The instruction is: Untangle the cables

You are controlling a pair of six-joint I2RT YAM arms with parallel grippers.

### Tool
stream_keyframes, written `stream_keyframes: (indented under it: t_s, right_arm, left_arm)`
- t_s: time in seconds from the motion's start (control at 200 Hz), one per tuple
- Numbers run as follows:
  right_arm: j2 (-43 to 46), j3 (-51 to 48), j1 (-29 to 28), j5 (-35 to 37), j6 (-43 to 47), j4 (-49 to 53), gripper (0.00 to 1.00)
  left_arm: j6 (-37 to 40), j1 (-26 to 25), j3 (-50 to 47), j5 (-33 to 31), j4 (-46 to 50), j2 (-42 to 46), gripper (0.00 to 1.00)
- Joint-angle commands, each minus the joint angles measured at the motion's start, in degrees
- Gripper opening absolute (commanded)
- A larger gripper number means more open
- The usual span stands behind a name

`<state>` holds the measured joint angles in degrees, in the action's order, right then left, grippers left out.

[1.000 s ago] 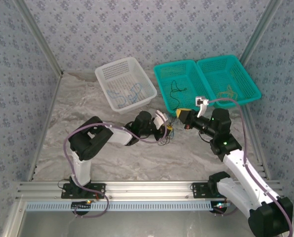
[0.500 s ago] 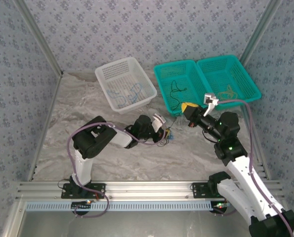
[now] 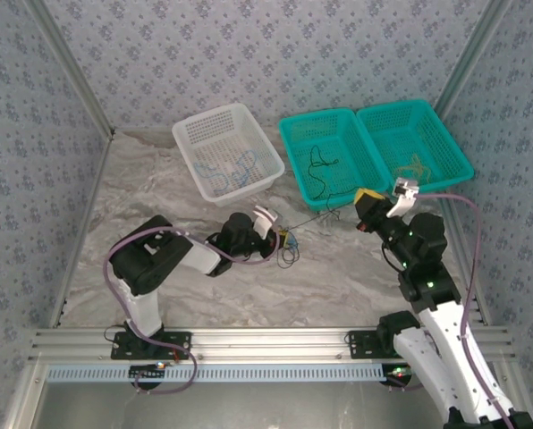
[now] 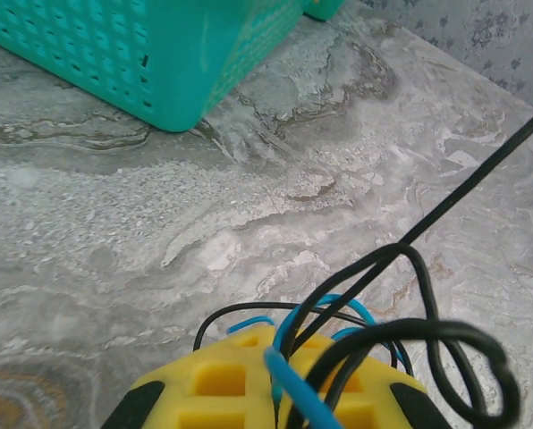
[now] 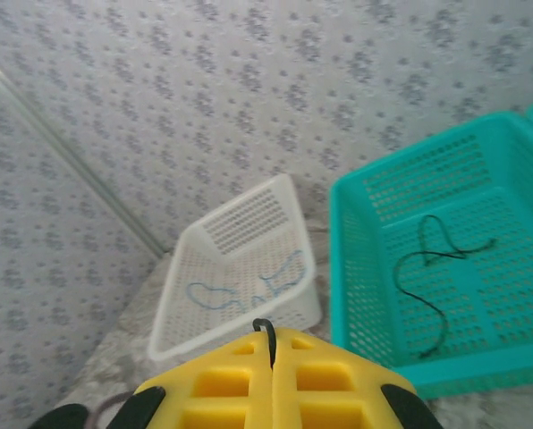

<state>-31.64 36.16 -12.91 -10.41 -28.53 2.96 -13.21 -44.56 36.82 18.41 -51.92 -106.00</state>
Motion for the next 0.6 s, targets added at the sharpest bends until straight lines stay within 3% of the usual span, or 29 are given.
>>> stream_keyframes:
  t_s: [0.0, 0.09, 0.285, 0.49, 0.595]
  right_arm:
    - [4.53, 5.38, 2.26, 10.21, 3.71, 1.39, 0.00]
    - [6.73, 7.37, 3.76, 13.45, 5.27, 4.53, 0.00]
    - [8.14, 10.71, 4.93, 15.49, 7.61, 8.74, 0.00]
    - [7.28, 10.86, 5.01, 12.51, 8.06, 7.50, 0.00]
    - [6.00, 10.85, 5.04, 10.35, 7.97, 7.88, 0.00]
  left_arm:
    - [-1.11, 1.81, -2.69, -2.95, 3.84, 0.53, 0.00]
    - [-1.20, 2.50, -3.07, -3.20, 4.22, 0.70, 0.00]
    - [-1.99, 3.11, -2.81, -3.48, 4.88, 0.16, 0.12]
    - [-2.33, 3.16, -2.54, -2.95, 5.16, 0.03, 0.06]
    - [-3.21, 3.29, -2.30, -2.54, 5.86, 1.31, 0.08]
